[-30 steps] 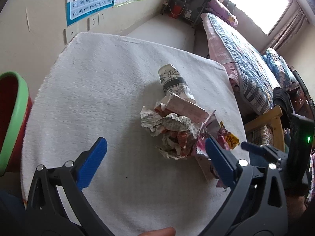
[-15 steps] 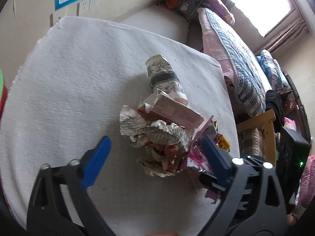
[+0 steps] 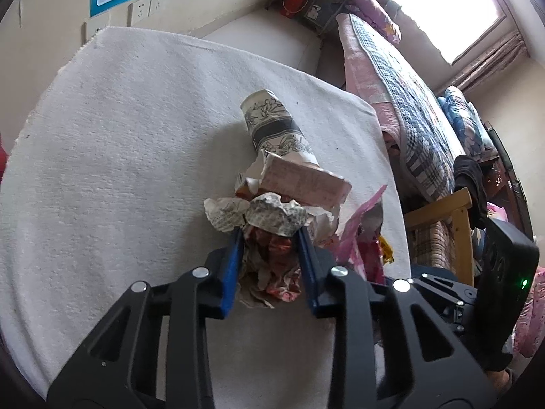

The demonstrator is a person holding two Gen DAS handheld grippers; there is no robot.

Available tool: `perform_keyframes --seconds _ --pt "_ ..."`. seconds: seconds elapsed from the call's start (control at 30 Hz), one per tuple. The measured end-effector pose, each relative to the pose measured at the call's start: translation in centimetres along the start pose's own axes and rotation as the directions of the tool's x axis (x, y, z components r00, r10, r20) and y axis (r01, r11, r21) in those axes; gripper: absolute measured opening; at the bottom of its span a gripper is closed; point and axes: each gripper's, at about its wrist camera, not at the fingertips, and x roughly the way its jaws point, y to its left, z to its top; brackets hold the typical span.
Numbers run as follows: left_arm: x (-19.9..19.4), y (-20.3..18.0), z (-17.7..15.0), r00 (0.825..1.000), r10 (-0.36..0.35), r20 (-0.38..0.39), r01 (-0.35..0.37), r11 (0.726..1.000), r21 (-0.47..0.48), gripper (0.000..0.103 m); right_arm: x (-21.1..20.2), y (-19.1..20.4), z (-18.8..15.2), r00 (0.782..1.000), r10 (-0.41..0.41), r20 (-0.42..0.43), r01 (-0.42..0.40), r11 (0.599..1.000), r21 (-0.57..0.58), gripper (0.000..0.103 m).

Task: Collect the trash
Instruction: 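Close left tool on the crumpled paper pile while right tool grasps the pink wrapper, then carry the crumpled paper and pink bag over the red bucket with both tools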

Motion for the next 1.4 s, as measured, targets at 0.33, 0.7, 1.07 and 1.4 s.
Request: perform_keyframes --seconds 0.33,0.7,1.07,1.4 --pt "-2.5 0.0 -0.9 0.998 0.041 0.038 -0.041 0.999 0.024 0.030 -1.3 1.0 -0.1 1.000 -0.010 0.029 0.011 1.000 -0.015 0.032" --pt "-5.2 1.1 -2.6 0.994 0.081 0.066 -0.083 0.996 0.028 0.030 -2.7 3.0 -0.7 0.998 -0.010 0.056 0.013 0.999 -0.051 0.032" --pt "-7.8 2.7 -3.6 0.990 0.092 0.108 -0.092 0.996 -0.007 0.030 -5.0 4.4 -1.1 0.996 -0.017 0.093 0.024 0.997 -0.078 0.032" --pt "-10.2 3.9 -4.3 0.981 0.119 0.152 -0.116 0.993 -0.025 0.030 -6.1 5.8 -0.5 0.991 -0.013 0.130 0.026 0.995 -0.095 0.032"
